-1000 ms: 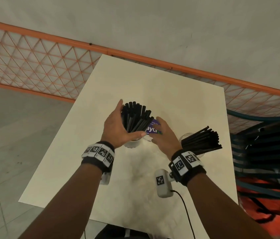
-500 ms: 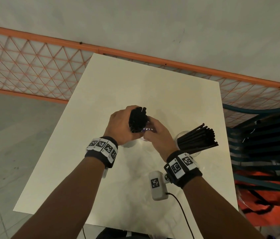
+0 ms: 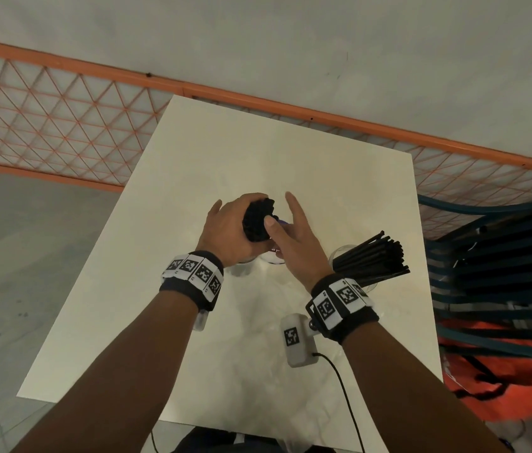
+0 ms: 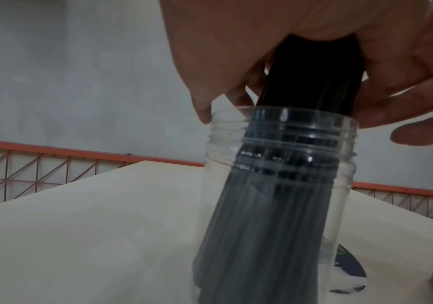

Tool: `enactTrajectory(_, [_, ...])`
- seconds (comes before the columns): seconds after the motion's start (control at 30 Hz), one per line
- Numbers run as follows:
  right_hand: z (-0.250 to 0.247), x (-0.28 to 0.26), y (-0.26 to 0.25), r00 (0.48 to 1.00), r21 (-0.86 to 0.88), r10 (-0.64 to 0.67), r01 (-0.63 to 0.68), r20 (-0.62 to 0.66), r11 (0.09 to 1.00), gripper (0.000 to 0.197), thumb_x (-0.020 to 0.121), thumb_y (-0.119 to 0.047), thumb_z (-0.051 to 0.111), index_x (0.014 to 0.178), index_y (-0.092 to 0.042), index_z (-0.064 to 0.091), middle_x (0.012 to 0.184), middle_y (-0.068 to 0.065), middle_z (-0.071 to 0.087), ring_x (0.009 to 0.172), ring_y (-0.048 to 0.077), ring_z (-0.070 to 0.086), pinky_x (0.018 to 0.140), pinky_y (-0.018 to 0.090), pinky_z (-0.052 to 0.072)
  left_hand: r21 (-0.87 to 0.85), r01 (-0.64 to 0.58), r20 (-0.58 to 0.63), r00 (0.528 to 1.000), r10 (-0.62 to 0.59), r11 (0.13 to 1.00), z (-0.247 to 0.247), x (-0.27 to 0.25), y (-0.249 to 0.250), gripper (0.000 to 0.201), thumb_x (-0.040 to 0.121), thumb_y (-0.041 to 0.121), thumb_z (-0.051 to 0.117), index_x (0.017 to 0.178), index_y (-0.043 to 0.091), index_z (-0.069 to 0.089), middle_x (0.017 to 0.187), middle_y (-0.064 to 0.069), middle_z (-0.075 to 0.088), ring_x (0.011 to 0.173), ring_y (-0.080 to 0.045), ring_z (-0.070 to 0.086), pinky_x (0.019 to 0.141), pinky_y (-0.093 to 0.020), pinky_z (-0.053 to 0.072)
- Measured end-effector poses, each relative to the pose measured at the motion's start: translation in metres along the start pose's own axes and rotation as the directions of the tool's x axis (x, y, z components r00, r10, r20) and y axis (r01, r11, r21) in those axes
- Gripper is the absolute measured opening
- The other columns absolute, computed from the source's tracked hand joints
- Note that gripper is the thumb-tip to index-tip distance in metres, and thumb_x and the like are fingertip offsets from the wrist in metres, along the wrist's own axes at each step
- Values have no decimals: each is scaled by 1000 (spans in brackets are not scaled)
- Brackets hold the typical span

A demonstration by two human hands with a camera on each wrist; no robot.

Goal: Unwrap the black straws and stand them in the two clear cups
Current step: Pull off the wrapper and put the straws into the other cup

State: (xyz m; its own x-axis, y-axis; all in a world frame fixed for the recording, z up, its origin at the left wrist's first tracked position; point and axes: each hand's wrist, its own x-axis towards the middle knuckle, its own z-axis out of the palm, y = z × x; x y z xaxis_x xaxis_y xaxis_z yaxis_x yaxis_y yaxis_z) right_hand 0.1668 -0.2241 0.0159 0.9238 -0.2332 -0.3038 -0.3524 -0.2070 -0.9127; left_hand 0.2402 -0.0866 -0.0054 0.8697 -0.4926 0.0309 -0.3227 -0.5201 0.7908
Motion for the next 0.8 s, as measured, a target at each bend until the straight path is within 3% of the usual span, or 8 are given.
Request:
enactTrajectory(0.1, [-3, 7, -12, 1000, -119, -11, 10, -7, 993, 43, 89, -68, 45, 131, -58, 39, 102, -4, 68, 92, 14, 69, 84, 30, 53, 33, 17, 21, 1000, -17, 999, -1, 1, 1, 81, 57, 69, 65, 128, 32, 51, 121, 12, 68, 112, -18, 65, 116, -56, 28])
enactTrajectory(0.2, [-5, 10, -21, 994, -160, -32, 15, -102, 987, 32, 94, -59, 43, 114, -36, 53, 89, -6, 66, 77, 10, 67, 68, 26, 52, 20, 33, 32, 999, -34, 999, 1, 1, -1, 78, 58, 65, 69, 126, 31, 50, 116, 14, 69, 109, -18, 66, 116, -56, 28])
enactTrajectory(0.3, [-6, 16, -21, 983, -167, -38, 8, -177, 986, 17, 94, -43, 51, 100, -28, 56, 88, -4, 67, 79, 14, 67, 71, 34, 59, -2, 13, 4, 1000, -13, 1000, 1, -1, -1, 79, 56, 62, 72, 124, 29, 50, 107, 16, 67, 95, -14, 66, 108, -52, 39])
enactTrajectory(0.37, [-8, 19, -18, 978, -170, -50, 16, -201, 985, 9, 92, -33, 53, 94, -26, 58, 86, -2, 68, 79, 16, 67, 74, 37, 60, -41, -3, -34, 999, 2, 999, 1, -2, -1, 74, 58, 53, 78, 122, 27, 52, 96, 23, 61, 82, -2, 58, 101, -51, 45])
enactTrajectory(0.43, [-9, 20, -14, 976, -157, -46, 12, -214, 987, 6, 91, -30, 54, 91, -27, 58, 87, -2, 68, 82, 18, 68, 77, 42, 61, -28, 6, -37, 999, -7, 1000, 1, -2, -3, 72, 60, 47, 82, 123, 30, 50, 91, 27, 57, 82, 5, 54, 103, -53, 44])
enactTrajectory(0.53, [-8, 21, -8, 980, -145, -5, -24, -198, 989, 9, 91, -35, 54, 93, -28, 60, 90, -6, 68, 87, 18, 69, 81, 45, 60, 143, 32, 15, 999, -35, 989, 2, 0, -8, 78, 54, 70, 74, 121, 41, 47, 105, 23, 63, 105, -14, 64, 108, -55, 39])
enactTrajectory(0.6, [-8, 19, -9, 985, -190, -4, -30, -175, 981, 16, 94, -39, 50, 100, -28, 60, 96, -7, 69, 90, 17, 68, 84, 39, 56, 178, 54, -9, 999, -54, 983, 4, 1, -12, 81, 51, 77, 69, 120, 43, 46, 112, 18, 67, 113, -20, 63, 109, -56, 38])
enactTrajectory(0.8, [-2, 9, -28, 990, -278, -71, 34, -126, 960, 38, 97, -44, 41, 130, -28, 53, 125, -6, 62, 109, 14, 58, 99, 33, 45, 73, 89, -89, 993, -83, 993, 5, -8, -10, 92, 47, 72, 77, 124, 37, 39, 109, 16, 59, 106, -20, 60, 111, -51, 36])
